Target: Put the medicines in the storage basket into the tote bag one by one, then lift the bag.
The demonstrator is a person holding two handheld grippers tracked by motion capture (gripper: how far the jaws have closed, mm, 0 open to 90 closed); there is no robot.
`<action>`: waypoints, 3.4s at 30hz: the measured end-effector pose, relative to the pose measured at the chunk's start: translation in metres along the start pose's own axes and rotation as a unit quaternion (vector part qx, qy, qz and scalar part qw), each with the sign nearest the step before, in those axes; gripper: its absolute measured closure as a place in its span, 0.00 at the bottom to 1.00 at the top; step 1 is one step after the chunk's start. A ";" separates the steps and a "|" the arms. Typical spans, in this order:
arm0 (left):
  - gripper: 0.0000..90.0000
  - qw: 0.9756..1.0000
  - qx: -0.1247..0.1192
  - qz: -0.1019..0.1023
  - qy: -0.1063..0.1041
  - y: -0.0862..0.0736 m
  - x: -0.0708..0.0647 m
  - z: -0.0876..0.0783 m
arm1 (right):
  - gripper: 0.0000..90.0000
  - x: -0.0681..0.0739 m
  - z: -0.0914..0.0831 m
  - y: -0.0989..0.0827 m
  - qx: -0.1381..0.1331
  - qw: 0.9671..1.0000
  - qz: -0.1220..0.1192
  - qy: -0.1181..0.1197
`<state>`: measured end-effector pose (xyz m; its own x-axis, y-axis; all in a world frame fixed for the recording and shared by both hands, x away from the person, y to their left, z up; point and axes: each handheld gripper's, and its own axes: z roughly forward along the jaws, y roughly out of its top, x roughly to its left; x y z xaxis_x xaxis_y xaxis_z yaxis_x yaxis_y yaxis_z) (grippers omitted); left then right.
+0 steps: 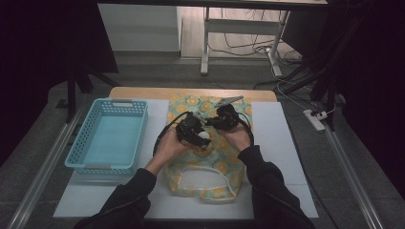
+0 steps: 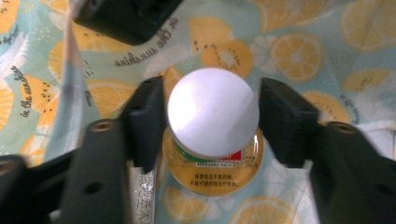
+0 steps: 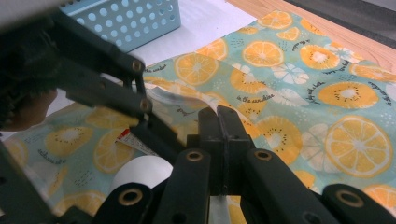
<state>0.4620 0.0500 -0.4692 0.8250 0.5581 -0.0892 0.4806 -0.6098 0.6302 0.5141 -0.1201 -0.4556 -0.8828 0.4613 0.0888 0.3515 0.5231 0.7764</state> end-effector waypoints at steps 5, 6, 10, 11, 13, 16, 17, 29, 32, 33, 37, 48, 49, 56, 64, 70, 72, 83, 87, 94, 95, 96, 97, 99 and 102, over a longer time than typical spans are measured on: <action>0.37 1.000 -0.017 -0.008 -0.002 -0.002 -0.001 -0.013 | 1.00 0.001 -0.002 0.000 -0.001 1.000 -0.001 0.002; 0.35 1.000 -0.021 -0.012 -0.006 -0.004 0.000 -0.015 | 1.00 0.001 -0.002 0.000 -0.001 1.000 -0.001 0.002; 0.29 0.999 -0.032 -0.017 -0.013 -0.010 -0.002 -0.025 | 1.00 0.002 -0.004 0.000 -0.002 1.000 -0.002 0.003; 0.28 0.999 -0.035 -0.019 -0.012 -0.012 -0.002 -0.027 | 1.00 0.002 -0.004 0.000 -0.002 1.000 -0.002 0.003; 0.24 0.999 -0.040 -0.023 -0.019 -0.015 -0.003 -0.031 | 1.00 0.002 -0.004 0.000 -0.002 1.000 -0.004 0.003; 0.18 0.998 -0.046 -0.029 -0.024 -0.020 -0.005 -0.036 | 1.00 0.004 -0.005 0.001 -0.002 1.000 -0.005 0.003; 0.16 0.998 -0.047 -0.031 -0.026 -0.022 -0.005 -0.037 | 1.00 0.004 -0.005 0.001 -0.002 1.000 -0.005 0.004; 0.00 0.995 -0.076 -0.042 -0.040 -0.041 -0.018 -0.046 | 1.00 0.007 -0.005 0.001 -0.001 1.000 -0.009 0.006; 0.01 0.996 -0.068 -0.044 -0.049 -0.044 -0.022 -0.047 | 1.00 0.007 -0.006 0.001 -0.001 1.000 -0.010 0.005; 0.02 0.995 -0.068 -0.041 -0.056 -0.045 -0.023 -0.047 | 1.00 0.007 -0.006 0.001 -0.001 1.000 -0.010 0.005; 0.02 0.995 -0.071 -0.030 -0.066 -0.050 -0.027 -0.046 | 1.00 0.008 -0.006 0.001 -0.002 1.000 -0.010 0.006; 0.01 0.996 -0.060 -0.019 -0.057 -0.057 -0.038 -0.039 | 1.00 0.009 -0.007 -0.001 -0.003 1.000 -0.012 0.009; 0.01 0.997 -0.056 -0.021 -0.058 -0.057 -0.039 -0.038 | 1.00 0.009 -0.007 -0.002 -0.003 1.000 -0.010 0.009; 0.03 0.998 -0.038 -0.017 -0.057 -0.065 -0.046 -0.030 | 1.00 0.009 -0.011 -0.003 -0.006 1.000 -0.010 0.009; 0.05 0.999 -0.009 -0.005 -0.048 -0.075 -0.051 -0.008 | 1.00 0.009 -0.011 -0.005 -0.008 1.000 -0.009 0.011; 0.05 0.999 0.008 -0.007 -0.048 -0.084 -0.046 0.008 | 1.00 0.009 -0.012 -0.006 -0.008 1.000 -0.009 0.010; 0.05 0.999 0.012 -0.006 -0.046 -0.086 -0.045 0.012 | 1.00 0.009 -0.012 -0.006 -0.007 1.000 -0.009 0.010; 0.24 0.999 0.026 0.031 0.005 -0.088 -0.047 0.015 | 1.00 0.009 -0.011 -0.007 -0.004 1.000 -0.011 0.010; 0.47 0.999 0.027 0.024 0.006 -0.087 -0.046 0.012 | 1.00 0.010 -0.011 -0.006 -0.003 1.000 -0.012 0.010; 0.82 0.999 0.037 0.011 0.001 -0.083 -0.047 0.011 | 1.00 0.010 -0.011 -0.007 -0.001 1.000 -0.011 0.009; 0.85 0.999 0.038 0.007 -0.002 -0.082 -0.046 0.011 | 1.00 0.009 -0.011 -0.006 -0.002 1.000 -0.011 0.009; 0.90 0.999 0.037 0.002 -0.003 -0.082 -0.045 0.011 | 1.00 0.009 -0.011 -0.006 -0.002 1.000 -0.011 0.009; 0.94 0.999 0.037 0.000 -0.003 -0.082 -0.045 0.011 | 1.00 0.009 -0.011 -0.006 -0.002 1.000 -0.011 0.009; 0.99 0.999 0.035 -0.010 -0.002 -0.082 -0.044 0.011 | 1.00 0.009 -0.012 -0.005 -0.002 1.000 -0.010 0.009; 1.00 0.999 0.030 -0.040 -0.011 -0.082 -0.042 0.011 | 1.00 0.009 -0.012 -0.005 -0.001 1.000 -0.010 0.009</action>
<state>0.3912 0.0705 -0.5260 0.7890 0.5947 -0.1542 0.5618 -0.5967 0.5730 0.5009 -0.1267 -0.4511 -0.8947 0.4386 0.0844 0.3334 0.5302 0.7796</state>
